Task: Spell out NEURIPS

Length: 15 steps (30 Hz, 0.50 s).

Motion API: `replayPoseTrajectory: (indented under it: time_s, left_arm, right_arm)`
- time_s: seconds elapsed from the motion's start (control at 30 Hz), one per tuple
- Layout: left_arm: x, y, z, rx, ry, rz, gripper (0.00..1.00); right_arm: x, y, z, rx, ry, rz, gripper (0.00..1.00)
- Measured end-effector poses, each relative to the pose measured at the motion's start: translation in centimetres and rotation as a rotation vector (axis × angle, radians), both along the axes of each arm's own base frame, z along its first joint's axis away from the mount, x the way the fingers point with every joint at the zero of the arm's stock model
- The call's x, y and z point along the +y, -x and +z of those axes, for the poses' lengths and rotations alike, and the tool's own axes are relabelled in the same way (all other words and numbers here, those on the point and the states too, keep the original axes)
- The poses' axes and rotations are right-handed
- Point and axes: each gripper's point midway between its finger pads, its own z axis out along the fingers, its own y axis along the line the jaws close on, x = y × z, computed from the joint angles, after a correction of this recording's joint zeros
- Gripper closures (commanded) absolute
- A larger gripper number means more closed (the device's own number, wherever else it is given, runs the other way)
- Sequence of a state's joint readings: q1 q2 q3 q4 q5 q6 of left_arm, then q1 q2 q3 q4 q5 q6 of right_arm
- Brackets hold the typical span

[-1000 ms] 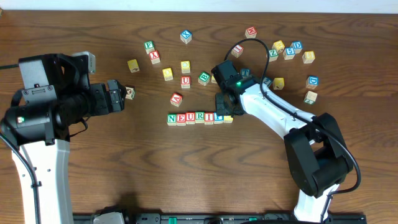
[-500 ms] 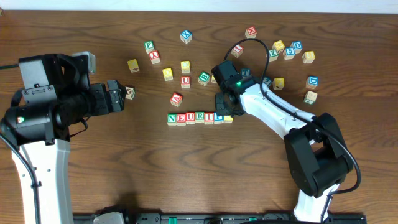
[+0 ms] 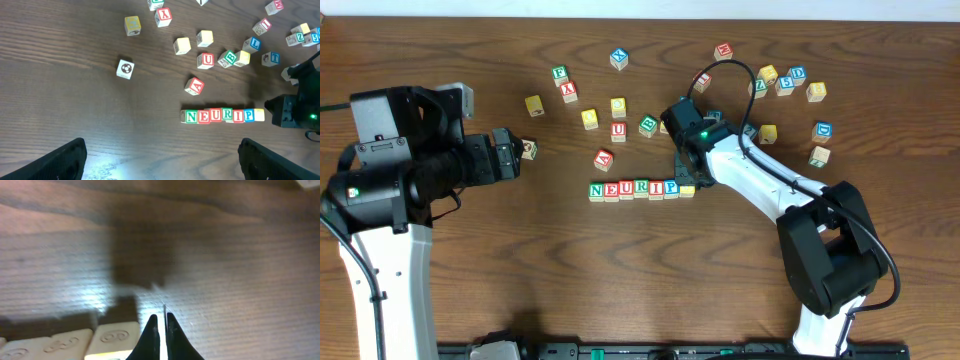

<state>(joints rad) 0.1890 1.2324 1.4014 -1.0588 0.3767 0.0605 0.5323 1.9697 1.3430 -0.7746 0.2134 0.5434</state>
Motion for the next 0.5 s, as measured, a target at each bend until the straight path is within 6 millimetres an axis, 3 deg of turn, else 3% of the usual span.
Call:
replayPoseTrajectory:
  time_s: [0.2, 0.5]
  left_arm:
    - [0.0, 0.0, 0.0, 0.0, 0.0, 0.0, 0.05]
    - [0.0, 0.0, 0.0, 0.0, 0.0, 0.0, 0.05]
  right_arm:
    - [-0.6, 1.3, -0.3, 0.054, 0.015, -0.023, 0.99]
    - [0.8, 1.4, -0.4, 0.071, -0.063, -0.013, 0.99]
